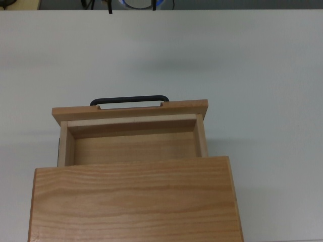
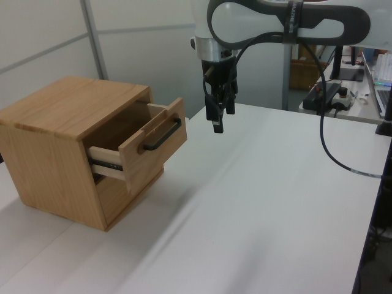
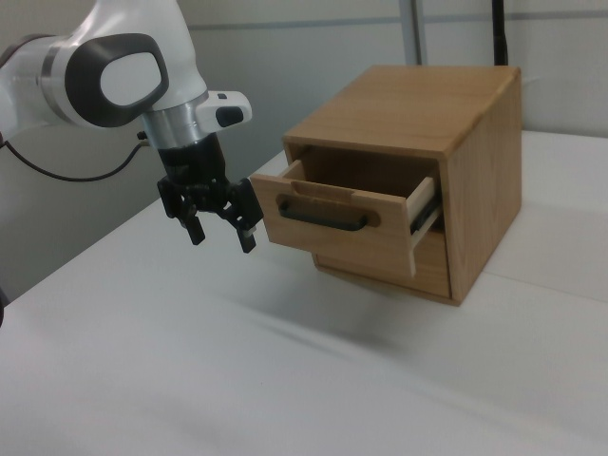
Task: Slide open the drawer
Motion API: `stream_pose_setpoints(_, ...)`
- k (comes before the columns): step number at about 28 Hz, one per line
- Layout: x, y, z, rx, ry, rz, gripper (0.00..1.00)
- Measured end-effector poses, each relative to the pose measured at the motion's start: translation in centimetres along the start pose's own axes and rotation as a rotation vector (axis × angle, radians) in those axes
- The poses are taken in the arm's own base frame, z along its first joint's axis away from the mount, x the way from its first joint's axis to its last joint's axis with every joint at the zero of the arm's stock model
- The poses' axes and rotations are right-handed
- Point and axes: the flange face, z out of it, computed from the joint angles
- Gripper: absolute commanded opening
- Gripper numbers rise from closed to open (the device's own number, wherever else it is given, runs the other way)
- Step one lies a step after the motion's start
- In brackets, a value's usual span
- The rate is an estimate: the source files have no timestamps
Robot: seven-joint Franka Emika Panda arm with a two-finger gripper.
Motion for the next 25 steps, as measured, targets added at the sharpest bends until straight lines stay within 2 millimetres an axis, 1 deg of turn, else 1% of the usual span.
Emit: stream_pose_setpoints(25,0.22,-0.01,0.38,0.001,-0.007,0.021,1.0)
